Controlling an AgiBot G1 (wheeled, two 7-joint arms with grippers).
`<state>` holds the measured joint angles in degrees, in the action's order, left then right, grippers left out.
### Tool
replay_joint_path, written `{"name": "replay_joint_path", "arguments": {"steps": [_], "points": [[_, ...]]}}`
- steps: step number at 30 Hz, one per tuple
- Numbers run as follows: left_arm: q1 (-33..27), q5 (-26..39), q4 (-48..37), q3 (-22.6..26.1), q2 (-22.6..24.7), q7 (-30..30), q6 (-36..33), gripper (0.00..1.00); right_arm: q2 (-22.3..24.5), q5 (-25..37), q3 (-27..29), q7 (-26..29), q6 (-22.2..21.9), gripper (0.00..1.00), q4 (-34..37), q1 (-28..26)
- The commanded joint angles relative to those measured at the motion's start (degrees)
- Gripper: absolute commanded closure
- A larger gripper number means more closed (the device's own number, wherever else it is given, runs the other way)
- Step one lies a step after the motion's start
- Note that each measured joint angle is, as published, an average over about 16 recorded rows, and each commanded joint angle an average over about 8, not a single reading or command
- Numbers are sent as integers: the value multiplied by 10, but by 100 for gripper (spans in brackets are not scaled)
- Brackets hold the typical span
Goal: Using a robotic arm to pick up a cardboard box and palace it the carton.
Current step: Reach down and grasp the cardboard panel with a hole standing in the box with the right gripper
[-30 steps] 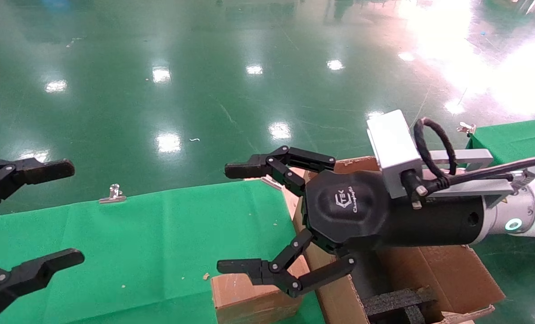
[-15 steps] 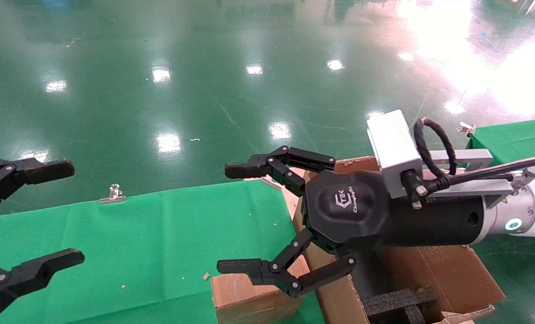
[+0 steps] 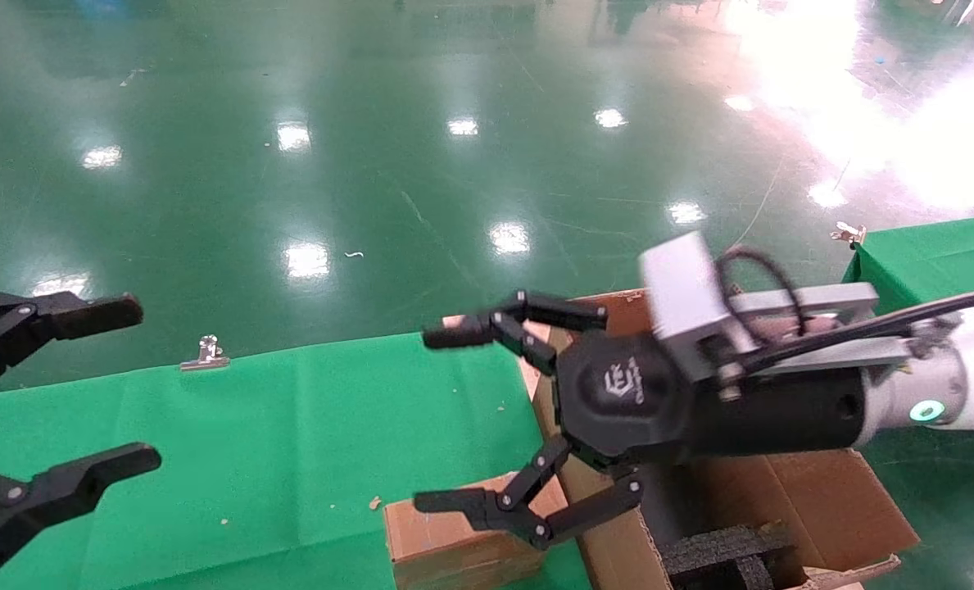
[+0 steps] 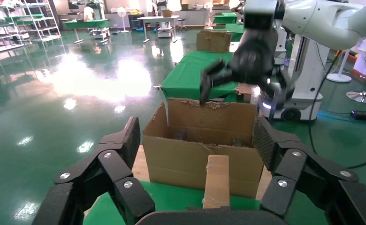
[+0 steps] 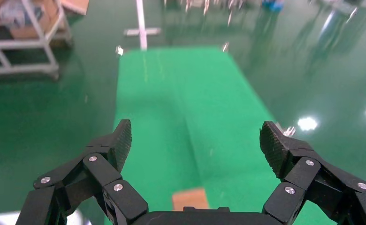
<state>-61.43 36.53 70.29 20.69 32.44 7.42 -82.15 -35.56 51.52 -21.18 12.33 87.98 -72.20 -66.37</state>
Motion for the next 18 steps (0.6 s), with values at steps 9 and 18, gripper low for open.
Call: {"name": "replay_joint_path", "arguments": {"steps": [9,18], "points": [[0,0,0,0,0,0,0,100,-47,149,-102,16,23,0,31,-90],[0,0,0,0,0,0,0,100,-101,254,-205,-3,27,0,66,-170]]}}
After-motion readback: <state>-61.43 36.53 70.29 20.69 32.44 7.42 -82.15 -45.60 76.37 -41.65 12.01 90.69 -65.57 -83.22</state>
